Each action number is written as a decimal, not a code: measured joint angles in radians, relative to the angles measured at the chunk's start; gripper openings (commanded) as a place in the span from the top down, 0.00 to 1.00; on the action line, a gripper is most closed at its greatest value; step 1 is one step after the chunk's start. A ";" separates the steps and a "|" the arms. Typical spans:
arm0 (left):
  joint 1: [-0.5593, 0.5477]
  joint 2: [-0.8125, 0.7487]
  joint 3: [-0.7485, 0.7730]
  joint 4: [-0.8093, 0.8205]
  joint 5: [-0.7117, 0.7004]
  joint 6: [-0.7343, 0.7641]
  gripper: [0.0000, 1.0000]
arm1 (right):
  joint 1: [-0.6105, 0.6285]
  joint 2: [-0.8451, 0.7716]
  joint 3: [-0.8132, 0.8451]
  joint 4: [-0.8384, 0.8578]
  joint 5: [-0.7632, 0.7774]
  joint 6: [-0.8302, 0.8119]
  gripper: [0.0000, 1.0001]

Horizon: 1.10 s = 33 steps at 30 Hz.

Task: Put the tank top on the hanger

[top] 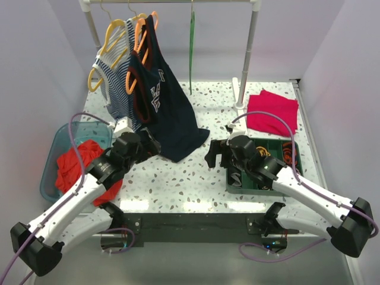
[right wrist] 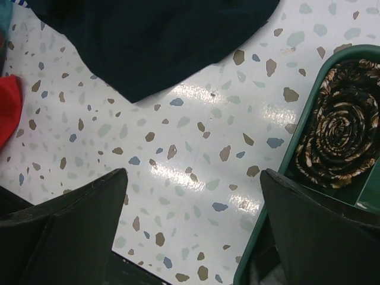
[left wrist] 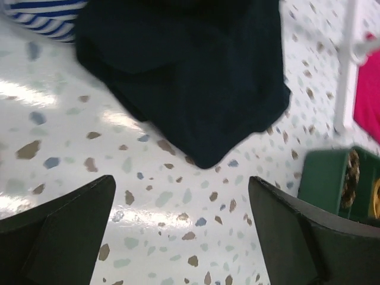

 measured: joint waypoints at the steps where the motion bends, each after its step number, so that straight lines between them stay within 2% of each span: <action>1: 0.004 0.017 0.036 -0.070 -0.053 -0.052 0.00 | 0.000 -0.004 0.000 -0.001 0.000 -0.005 0.01; 5: 0.101 0.101 0.169 -0.235 -0.207 -0.145 0.00 | 0.000 -0.012 0.000 0.001 -0.002 -0.019 0.01; 9: 0.375 0.177 0.215 -0.289 -0.263 -0.144 0.00 | 0.000 -0.004 0.000 0.006 -0.021 -0.036 0.01; 11: 0.477 0.194 0.211 -0.316 -0.282 -0.142 0.00 | 0.000 0.007 0.000 0.005 -0.030 -0.045 0.01; 17: 0.803 0.310 0.180 -0.282 -0.302 -0.137 0.00 | 0.000 0.020 0.000 0.004 -0.076 -0.061 0.01; 22: 0.917 0.540 0.126 -0.196 -0.283 -0.180 0.03 | 0.000 0.040 0.006 -0.026 -0.105 -0.088 0.01; 25: 0.946 0.696 0.107 -0.150 -0.239 -0.204 0.27 | 0.000 0.039 0.010 -0.047 -0.109 -0.101 0.01; 26: 0.948 0.726 0.110 -0.129 -0.234 -0.216 0.51 | 0.000 0.034 0.011 -0.051 -0.111 -0.102 0.01; 28: 0.948 0.718 0.115 -0.103 -0.218 -0.209 0.76 | 0.000 0.015 0.011 -0.065 -0.117 -0.101 0.01; 29: 0.949 0.708 0.114 -0.100 -0.211 -0.205 0.93 | 0.000 0.002 0.010 -0.067 -0.117 -0.101 0.02; 33: 0.951 0.573 0.128 -0.121 -0.166 -0.132 1.00 | 0.000 -0.047 0.010 -0.066 -0.116 -0.096 0.01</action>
